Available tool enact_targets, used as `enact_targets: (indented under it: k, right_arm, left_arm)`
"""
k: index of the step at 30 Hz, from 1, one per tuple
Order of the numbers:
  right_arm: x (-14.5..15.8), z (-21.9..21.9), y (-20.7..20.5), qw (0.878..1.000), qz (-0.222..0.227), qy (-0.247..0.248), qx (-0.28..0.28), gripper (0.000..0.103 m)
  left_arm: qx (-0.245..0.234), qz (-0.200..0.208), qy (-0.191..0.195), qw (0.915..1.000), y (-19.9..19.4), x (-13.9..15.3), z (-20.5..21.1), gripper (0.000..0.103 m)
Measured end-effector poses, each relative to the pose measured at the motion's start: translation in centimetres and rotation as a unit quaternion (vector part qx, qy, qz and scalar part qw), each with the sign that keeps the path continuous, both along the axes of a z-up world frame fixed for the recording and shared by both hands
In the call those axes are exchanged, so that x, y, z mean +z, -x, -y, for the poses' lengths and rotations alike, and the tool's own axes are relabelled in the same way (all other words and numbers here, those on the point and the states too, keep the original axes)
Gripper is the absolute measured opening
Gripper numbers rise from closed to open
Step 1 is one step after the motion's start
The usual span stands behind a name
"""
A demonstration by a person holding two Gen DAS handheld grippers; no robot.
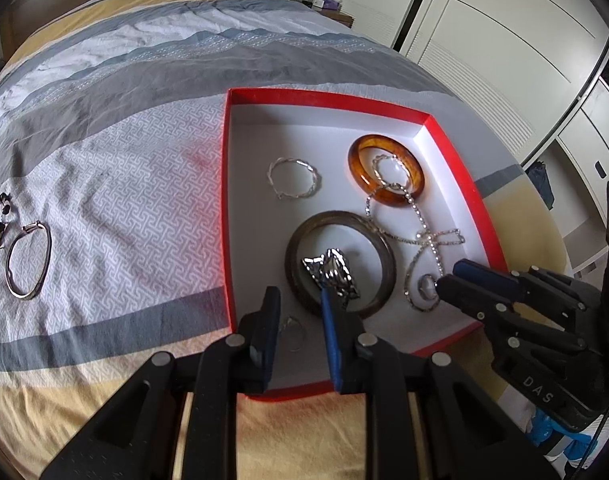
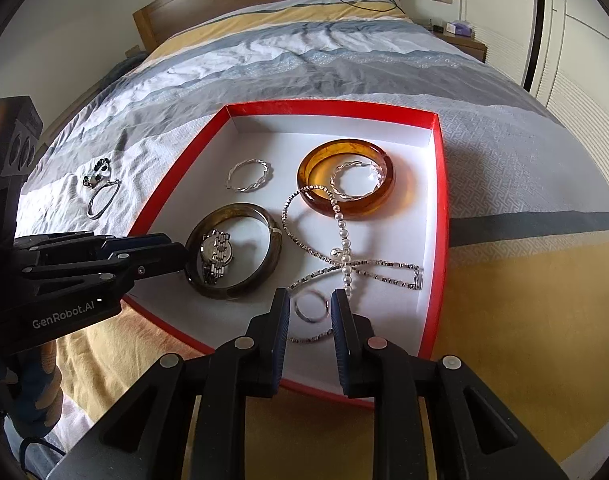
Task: Organize jewelry
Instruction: 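Carry both rings into the red box and open both tools, then lift both open tools away from the box toward the beaded bracelet and silver bangle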
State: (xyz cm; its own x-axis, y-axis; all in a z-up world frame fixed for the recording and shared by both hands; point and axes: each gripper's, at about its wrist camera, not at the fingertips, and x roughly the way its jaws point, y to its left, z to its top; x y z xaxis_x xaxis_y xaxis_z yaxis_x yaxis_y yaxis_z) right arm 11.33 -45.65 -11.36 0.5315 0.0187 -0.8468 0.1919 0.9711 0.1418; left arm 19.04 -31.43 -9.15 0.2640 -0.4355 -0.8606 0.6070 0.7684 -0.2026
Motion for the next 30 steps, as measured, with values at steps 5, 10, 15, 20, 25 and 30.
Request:
enact_targets:
  k: [5, 10, 15, 20, 25, 30]
  right_arm:
    - [1.4, -0.6, 1.2, 1.000, 0.011, 0.010, -0.004, 0.023]
    - [3.3, -1.5, 2.6, 0.999, 0.027, 0.026, -0.014, 0.024]
    - [5.4, -2.8, 4.1, 0.998, 0.044, 0.044, -0.018, 0.025]
    - [7.5, -4.7, 5.3, 0.996, 0.057, 0.069, -0.008, 0.026]
    - [9.9, -7.1, 6.1, 0.993, 0.073, 0.088, 0.010, 0.026]
    - [12.2, -10.0, 6.8, 0.990, 0.090, 0.102, 0.033, 0.027]
  left_arm:
    - [-0.008, 0.005, 0.002, 1.0000, 1.0, 1.2, -0.7, 0.020]
    - [0.000, 0.016, 0.007, 0.9999, 2.0, 2.7, -1.9, 0.021]
    - [0.014, 0.027, 0.010, 0.9995, 2.8, 4.3, -3.8, 0.024]
    - [0.036, 0.035, 0.013, 0.9986, 3.2, 5.5, -6.3, 0.025]
    - [0.057, 0.051, 0.021, 0.9968, 3.9, 7.5, -9.4, 0.026]
    - [0.087, 0.066, 0.029, 0.9936, 4.3, 9.2, -13.2, 0.029]
